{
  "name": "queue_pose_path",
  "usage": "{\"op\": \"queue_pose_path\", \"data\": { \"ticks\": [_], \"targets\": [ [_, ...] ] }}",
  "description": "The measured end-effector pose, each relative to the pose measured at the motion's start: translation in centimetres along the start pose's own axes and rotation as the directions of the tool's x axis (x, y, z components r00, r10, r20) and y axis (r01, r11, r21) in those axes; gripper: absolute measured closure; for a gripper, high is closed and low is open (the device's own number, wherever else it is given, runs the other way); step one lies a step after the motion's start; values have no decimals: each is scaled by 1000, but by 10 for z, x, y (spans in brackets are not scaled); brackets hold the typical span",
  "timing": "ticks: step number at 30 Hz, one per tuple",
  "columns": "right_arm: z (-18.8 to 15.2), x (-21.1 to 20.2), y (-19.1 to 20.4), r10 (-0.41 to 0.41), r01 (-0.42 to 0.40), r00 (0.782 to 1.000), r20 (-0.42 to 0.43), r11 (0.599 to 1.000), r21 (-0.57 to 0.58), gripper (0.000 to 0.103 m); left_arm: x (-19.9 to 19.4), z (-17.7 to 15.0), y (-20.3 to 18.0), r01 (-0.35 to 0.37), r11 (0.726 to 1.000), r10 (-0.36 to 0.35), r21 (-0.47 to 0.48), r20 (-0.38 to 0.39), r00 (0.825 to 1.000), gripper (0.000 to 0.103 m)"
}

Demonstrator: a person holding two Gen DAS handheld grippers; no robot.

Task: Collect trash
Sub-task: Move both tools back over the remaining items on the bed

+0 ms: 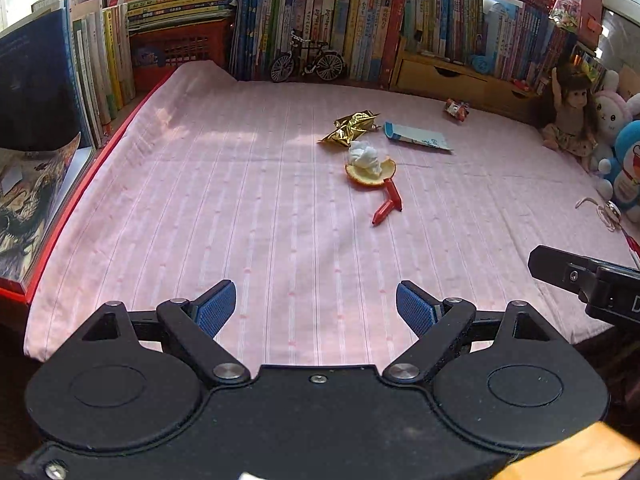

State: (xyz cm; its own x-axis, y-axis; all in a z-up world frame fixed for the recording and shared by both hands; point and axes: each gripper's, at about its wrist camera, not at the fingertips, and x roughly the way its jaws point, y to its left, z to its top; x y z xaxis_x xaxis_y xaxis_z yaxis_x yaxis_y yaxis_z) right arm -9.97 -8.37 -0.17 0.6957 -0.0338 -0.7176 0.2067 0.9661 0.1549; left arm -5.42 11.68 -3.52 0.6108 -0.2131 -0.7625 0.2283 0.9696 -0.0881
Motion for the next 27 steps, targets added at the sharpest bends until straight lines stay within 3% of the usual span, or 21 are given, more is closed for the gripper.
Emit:
{"op": "queue_pose_path", "data": {
  "ticks": [5, 9, 12, 14, 18, 23, 27],
  "targets": [
    [43, 53, -28, 26, -26, 1000, -10, 1000, -12, 28, 52, 50, -28, 12, 1000, -11, -20, 23, 1000, 14],
    [83, 112, -53, 49, -49, 999, 7, 996, -75, 28, 123, 81, -52, 36, 995, -33, -90, 36, 999, 13],
    [115, 170, -77, 95, -94, 995, 4, 989, -112, 28, 180, 93, -68, -21, 990, 28, -143, 42, 999, 13],
    [135, 206, -91, 100, -104, 994, -32, 987, -126, 28, 216, 102, -75, -93, 983, 93, -160, -4, 996, 17],
    [163, 249, -104, 125, -140, 986, -108, 980, -141, 27, 239, 112, -76, -104, 973, 99, -204, -36, 994, 17],
    [175, 270, -106, 97, -130, 979, -180, 975, -181, 15, 236, 129, -78, -94, 971, 86, -220, -46, 995, 21],
    [174, 307, -96, 136, -213, 960, -245, 921, -325, 9, 258, 135, -79, -60, 974, 49, -221, -55, 997, 28]
  ]
}}
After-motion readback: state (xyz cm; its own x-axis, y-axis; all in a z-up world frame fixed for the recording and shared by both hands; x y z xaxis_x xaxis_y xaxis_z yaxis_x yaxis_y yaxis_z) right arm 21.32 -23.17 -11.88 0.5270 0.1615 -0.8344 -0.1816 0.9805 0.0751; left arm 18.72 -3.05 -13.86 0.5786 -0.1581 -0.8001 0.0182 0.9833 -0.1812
